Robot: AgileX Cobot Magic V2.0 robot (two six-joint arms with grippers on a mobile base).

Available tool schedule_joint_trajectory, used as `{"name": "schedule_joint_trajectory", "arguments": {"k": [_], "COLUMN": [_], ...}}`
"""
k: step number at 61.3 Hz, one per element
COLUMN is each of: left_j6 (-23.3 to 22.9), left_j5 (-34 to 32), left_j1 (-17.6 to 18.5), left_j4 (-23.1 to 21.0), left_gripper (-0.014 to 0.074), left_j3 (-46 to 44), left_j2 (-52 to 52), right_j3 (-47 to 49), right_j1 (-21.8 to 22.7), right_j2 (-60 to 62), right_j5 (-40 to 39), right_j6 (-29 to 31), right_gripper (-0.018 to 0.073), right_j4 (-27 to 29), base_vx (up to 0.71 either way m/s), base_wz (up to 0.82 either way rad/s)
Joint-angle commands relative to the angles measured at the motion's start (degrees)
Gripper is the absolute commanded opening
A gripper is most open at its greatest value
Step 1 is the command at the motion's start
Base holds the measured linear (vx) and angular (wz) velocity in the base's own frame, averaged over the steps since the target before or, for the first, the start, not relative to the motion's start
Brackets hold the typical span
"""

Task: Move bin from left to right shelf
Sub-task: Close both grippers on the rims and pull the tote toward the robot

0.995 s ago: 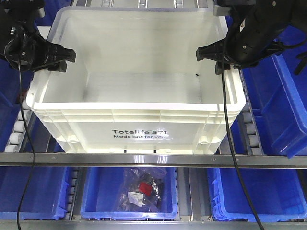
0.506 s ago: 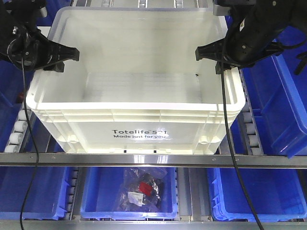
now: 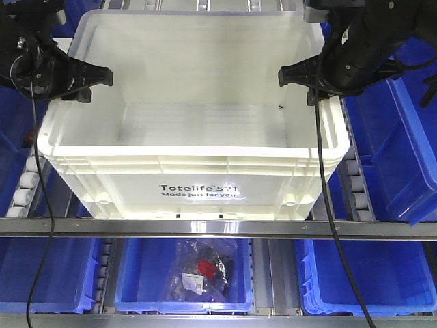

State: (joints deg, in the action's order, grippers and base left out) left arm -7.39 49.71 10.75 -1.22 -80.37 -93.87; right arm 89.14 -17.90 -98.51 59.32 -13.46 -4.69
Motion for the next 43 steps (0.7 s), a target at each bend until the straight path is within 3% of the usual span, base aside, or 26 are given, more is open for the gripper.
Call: {"name": "schedule_joint_trajectory", "arguments": {"k": [1, 43], "left_j6": [0.53, 0.66], "left_j5": [-2.05, -0.92], "left_j1": [0.06, 0.06], "left_j4": [-1.16, -3.72], "left_gripper": [0.0104, 0.0104], "left_j3": [-1.92, -1.99], "left_j2": [2.93, 13.30], "right_j3": [2.01, 2.01], "right_j1": [0.33, 0.33], "right_j2": [4.82, 13.46], "right_j5": [-3.37, -2.82], "right_j6": [0.81, 0.81], "right_gripper": [0.0000, 0.0001], "right_j4": [-1.23, -0.20], "base_vx": [0.00, 0.00], "base_wz": [0.00, 0.00]}}
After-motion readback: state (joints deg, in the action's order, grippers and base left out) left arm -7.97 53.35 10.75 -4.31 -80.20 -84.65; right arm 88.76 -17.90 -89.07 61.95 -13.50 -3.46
